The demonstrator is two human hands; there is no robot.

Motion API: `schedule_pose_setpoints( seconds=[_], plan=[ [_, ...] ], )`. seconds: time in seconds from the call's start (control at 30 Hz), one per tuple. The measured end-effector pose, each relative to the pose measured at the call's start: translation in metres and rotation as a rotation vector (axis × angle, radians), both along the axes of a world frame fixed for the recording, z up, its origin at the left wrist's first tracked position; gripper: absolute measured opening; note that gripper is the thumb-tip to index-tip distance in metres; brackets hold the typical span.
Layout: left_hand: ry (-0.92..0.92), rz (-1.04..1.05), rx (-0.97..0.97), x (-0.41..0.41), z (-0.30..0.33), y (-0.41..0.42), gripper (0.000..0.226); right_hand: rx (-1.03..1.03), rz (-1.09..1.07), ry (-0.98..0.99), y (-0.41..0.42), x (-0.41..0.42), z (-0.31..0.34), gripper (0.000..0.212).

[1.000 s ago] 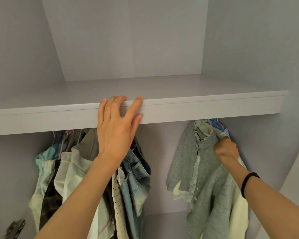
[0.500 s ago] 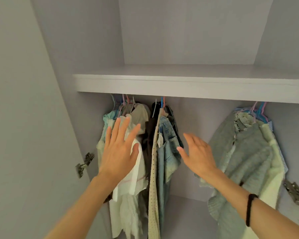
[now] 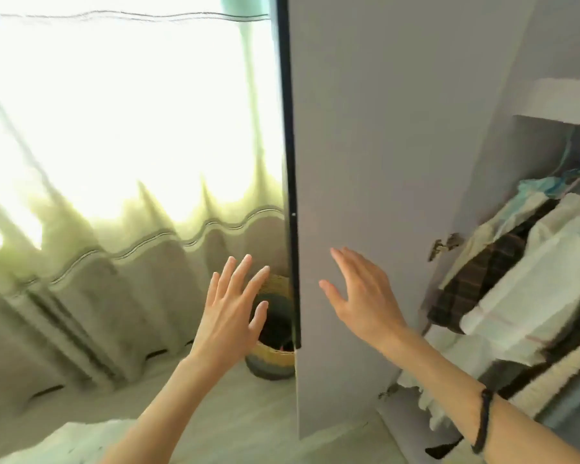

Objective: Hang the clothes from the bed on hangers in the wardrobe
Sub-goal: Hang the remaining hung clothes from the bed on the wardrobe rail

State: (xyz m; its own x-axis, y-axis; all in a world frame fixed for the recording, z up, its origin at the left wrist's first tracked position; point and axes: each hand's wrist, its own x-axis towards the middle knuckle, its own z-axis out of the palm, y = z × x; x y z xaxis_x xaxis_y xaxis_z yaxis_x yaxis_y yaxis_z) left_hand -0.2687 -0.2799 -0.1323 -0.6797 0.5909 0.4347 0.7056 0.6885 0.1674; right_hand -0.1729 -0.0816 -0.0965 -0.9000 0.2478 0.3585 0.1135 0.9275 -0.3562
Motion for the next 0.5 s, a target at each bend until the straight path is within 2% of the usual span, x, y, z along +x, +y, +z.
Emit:
schedule_pose_setpoints(
  seconds=[0.13,0.27,0.5],
  plan=[
    [-0.016,0.34,0.054,0.023,-0.01,-0.117,0.052,-0.023,0.313,0.003,-0.095,-0.047,-0.009,0.056],
    [-0.057,0.695,0.073,0.087,-0.043,-0.21,0.048,-0.089,0.633,-0.058,-0.188,-0.053,-0.035,0.061],
    [-0.161,1.214,0.13,0.251,-0.091,-0.28,0.047,-0.044,1.163,-0.136,-0.316,0.007,-0.078,0.054]
  ],
)
